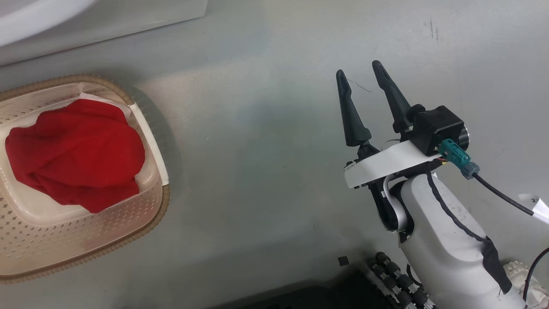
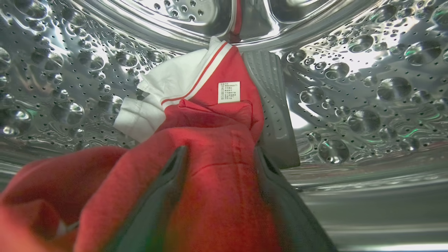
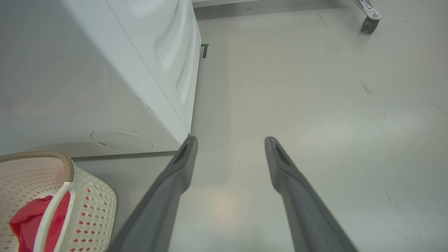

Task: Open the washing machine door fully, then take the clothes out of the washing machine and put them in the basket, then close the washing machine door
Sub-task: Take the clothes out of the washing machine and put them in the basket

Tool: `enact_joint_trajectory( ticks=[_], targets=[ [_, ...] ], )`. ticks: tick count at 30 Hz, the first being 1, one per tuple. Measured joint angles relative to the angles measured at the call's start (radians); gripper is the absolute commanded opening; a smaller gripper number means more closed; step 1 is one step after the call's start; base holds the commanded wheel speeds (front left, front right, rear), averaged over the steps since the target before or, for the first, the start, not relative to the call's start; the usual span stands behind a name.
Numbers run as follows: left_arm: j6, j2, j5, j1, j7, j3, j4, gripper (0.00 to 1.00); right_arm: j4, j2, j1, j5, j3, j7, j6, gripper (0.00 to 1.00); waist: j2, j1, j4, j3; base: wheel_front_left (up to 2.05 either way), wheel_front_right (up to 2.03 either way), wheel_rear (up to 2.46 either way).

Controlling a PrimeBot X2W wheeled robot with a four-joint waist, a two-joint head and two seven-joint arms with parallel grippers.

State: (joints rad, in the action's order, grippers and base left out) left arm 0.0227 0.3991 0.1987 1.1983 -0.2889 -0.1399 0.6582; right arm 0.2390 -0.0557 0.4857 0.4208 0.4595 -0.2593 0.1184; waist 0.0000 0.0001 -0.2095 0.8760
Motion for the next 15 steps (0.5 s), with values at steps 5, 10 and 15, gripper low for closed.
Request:
enact_joint_trajectory(
  ticks=[5,10,15],
  targets=[
    [0.0,-0.014,-0.007,0.002,0.048,0.024,0.031,0.0,0.011,0.0,0.006,-0.001,-0.015,0.0,0.0,1.0,0.0,0.0,0.005,-0.014,0.0,0.0,0.0],
    [0.008,-0.058,-0.007,0.002,0.108,0.047,0.045,0.0,0.024,0.0,0.009,-0.007,-0.026,0.0,0.0,1.0,0.0,0.0,0.015,-0.034,0.0,0.0,0.0],
    [0.019,-0.077,-0.007,0.001,0.179,0.054,0.065,0.0,0.037,0.0,0.009,-0.016,-0.037,0.0,0.0,1.0,0.0,0.0,0.027,-0.062,0.0,0.0,0.0]
  ],
)
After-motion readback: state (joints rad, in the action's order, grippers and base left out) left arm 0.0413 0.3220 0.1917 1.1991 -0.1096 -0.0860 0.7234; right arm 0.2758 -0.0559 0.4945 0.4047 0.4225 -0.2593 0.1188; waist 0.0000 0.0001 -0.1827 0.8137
